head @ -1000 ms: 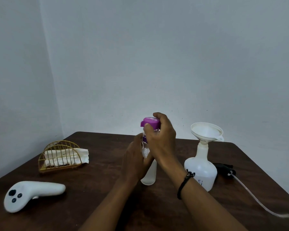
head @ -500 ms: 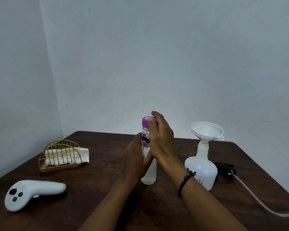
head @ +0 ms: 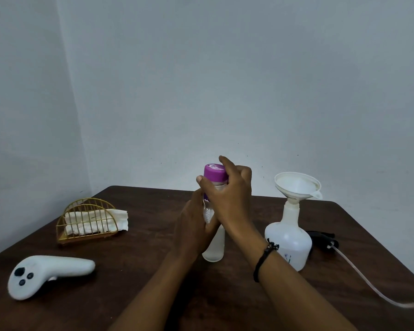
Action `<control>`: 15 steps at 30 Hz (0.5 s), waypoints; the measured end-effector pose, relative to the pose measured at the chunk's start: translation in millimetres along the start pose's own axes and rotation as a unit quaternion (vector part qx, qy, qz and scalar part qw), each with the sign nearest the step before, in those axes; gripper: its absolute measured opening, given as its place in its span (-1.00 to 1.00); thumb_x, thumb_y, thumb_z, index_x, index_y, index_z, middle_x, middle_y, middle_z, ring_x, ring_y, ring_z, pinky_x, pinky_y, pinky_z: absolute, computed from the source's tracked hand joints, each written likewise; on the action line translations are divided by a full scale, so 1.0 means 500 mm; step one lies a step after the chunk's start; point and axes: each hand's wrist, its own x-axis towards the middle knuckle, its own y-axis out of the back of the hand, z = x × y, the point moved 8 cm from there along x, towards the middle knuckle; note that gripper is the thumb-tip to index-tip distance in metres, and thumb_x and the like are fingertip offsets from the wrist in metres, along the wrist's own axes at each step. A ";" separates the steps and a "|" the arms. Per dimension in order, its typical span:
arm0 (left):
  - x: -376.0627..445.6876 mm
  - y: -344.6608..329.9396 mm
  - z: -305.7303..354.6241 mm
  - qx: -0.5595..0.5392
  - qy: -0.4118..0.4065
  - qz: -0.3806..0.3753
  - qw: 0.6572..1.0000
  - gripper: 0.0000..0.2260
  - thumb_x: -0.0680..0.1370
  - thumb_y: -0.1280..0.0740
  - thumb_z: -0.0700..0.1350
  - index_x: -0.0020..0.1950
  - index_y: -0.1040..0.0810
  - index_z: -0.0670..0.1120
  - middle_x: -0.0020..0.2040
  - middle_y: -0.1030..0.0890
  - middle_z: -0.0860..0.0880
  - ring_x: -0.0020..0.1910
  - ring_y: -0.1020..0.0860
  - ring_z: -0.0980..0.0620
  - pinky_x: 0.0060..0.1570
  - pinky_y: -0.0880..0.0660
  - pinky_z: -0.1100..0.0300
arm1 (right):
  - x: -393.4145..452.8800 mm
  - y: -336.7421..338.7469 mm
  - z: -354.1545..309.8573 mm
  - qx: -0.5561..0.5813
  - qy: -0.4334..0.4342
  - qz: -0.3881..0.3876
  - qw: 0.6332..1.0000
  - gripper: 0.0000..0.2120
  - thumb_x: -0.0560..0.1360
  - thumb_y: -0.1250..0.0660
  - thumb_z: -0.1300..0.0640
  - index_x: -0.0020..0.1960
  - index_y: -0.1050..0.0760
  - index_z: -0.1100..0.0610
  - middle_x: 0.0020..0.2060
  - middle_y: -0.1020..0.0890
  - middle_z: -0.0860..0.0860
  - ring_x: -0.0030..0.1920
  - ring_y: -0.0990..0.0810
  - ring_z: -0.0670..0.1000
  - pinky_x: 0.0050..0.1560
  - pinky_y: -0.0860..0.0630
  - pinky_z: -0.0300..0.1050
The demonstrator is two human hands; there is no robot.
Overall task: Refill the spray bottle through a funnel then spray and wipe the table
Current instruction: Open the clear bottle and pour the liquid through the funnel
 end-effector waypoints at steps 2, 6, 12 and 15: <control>0.000 0.005 0.006 0.013 -0.014 0.005 1.000 -0.51 0.46 -0.30 0.19 0.32 -0.38 0.01 0.03 -0.52 0.20 -0.05 -0.54 0.30 -0.06 -0.47 0.42 | 0.001 0.007 0.002 0.032 -0.005 0.016 0.999 -0.41 0.43 -0.51 0.00 0.41 -0.42 -0.02 0.15 -0.41 -0.05 0.07 -0.49 -0.10 -0.12 -0.37 -0.53; -0.002 0.001 -0.003 0.020 -0.003 0.015 1.000 -0.52 0.47 -0.38 0.13 0.31 -0.44 -0.04 0.05 -0.52 0.17 -0.06 -0.52 0.38 -0.09 -0.33 0.62 | 0.007 0.013 0.006 0.130 -0.025 0.019 0.991 -0.52 0.45 -0.48 0.11 0.34 -0.48 0.01 0.15 -0.57 -0.06 0.07 -0.58 -0.11 -0.04 -0.50 -0.38; -0.001 0.006 0.000 0.016 0.003 0.011 1.000 -0.48 0.47 -0.29 0.23 0.30 -0.46 -0.06 0.04 -0.49 0.19 -0.07 -0.49 0.28 -0.10 -0.31 0.58 | 0.004 0.035 -0.004 0.172 -0.017 0.083 0.981 -0.55 0.42 -0.52 0.14 0.22 -0.41 0.03 0.07 -0.58 -0.07 0.01 -0.61 -0.11 -0.08 -0.53 -0.39; 0.004 0.009 0.001 0.030 0.006 0.003 1.000 -0.50 0.50 -0.37 0.19 0.34 -0.44 -0.05 0.07 -0.45 0.21 -0.01 -0.46 0.26 -0.09 -0.25 0.56 | 0.009 0.050 -0.023 0.135 0.025 0.091 0.986 -0.54 0.40 -0.52 0.18 0.24 -0.43 0.08 0.14 -0.58 0.01 0.07 -0.60 -0.03 -0.02 -0.53 -0.40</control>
